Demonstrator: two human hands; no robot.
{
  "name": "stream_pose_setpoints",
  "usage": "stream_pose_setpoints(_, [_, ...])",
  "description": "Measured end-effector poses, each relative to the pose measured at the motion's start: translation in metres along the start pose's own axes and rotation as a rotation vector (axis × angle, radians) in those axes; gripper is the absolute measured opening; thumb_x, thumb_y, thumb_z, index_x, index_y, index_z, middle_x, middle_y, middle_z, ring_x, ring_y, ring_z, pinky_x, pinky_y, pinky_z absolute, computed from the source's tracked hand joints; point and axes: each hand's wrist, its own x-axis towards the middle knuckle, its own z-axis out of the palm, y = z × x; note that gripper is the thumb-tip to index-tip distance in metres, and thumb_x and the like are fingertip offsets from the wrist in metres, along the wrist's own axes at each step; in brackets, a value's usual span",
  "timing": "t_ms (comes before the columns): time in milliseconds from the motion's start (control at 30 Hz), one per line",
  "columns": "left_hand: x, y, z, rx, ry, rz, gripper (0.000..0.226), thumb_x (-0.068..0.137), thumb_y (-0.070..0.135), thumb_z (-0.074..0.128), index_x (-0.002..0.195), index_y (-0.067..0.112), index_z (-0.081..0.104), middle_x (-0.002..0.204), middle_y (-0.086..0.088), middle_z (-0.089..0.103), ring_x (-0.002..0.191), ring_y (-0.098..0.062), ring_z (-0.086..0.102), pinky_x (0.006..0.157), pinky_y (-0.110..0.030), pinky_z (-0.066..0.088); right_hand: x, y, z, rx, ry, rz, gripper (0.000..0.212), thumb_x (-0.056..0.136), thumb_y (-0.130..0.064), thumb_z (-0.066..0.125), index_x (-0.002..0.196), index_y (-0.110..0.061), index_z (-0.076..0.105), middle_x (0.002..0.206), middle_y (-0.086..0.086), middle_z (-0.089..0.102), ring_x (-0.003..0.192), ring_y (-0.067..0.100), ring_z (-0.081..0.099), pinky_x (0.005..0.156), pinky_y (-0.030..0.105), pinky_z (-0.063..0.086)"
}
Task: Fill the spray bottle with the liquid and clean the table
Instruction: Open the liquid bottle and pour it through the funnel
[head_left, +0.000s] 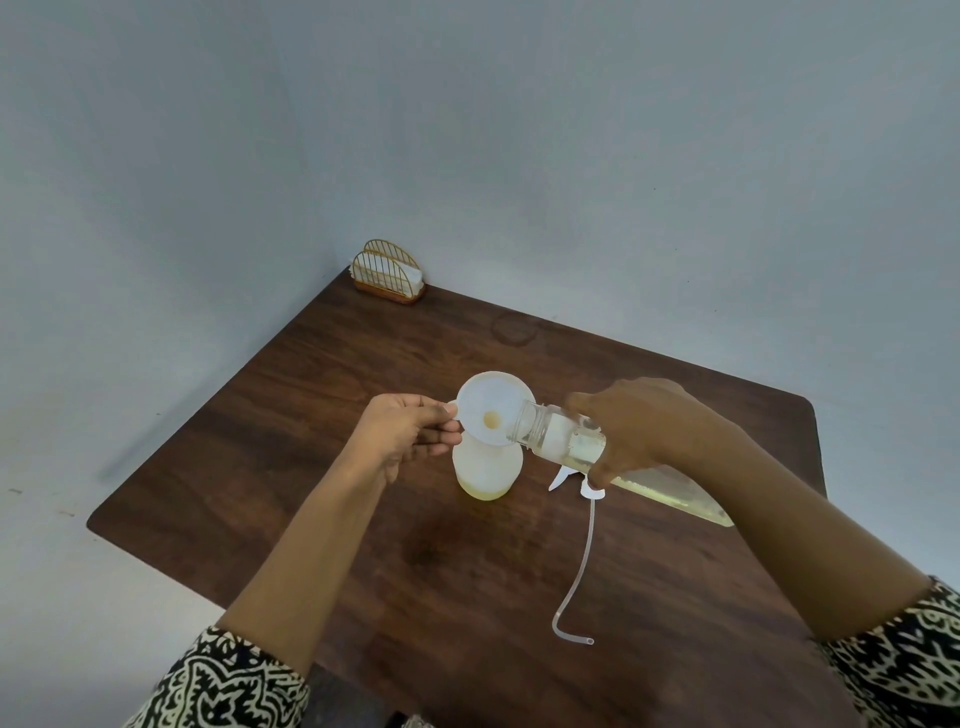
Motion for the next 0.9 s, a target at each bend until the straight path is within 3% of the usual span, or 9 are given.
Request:
stream_pose_setpoints(700, [-0.0005,-0.0024,-0.0001,-0.016,-0.006,0.005,0.009,0.087,0.010,0.069,0.079,0.005,0.071,0.067,-0.006,0.073,0.059,-0.012,0.070,0.050,-0.020,0.054,-0.0005,-0.0004,-0.0010,-0.028,-0.023,-0.006,0.064,0.067,-0.056,0.072,0.120,-0.028,0.049,0.101,-0.009,0.064,0.078,0.013,0.051,0.057,0.024,0.034])
stream_pose_setpoints(900, [0.0003,-0.0024,-0.0004,-0.012,-0.001,-0.005,0.010,0.086,0.010,0.069,0.078,0.006,0.071,0.066,-0.006,0.073,0.060,-0.012,0.070,0.050,-0.021,0.054,0.0007,0.0009,0.0021,-0.018,-0.028,-0.009,0.065,0.067,-0.056,0.072,0.121,-0.028,0.048,0.107,-0.009,0.066,0.087,0.015,0.059,0.061,0.026,0.038])
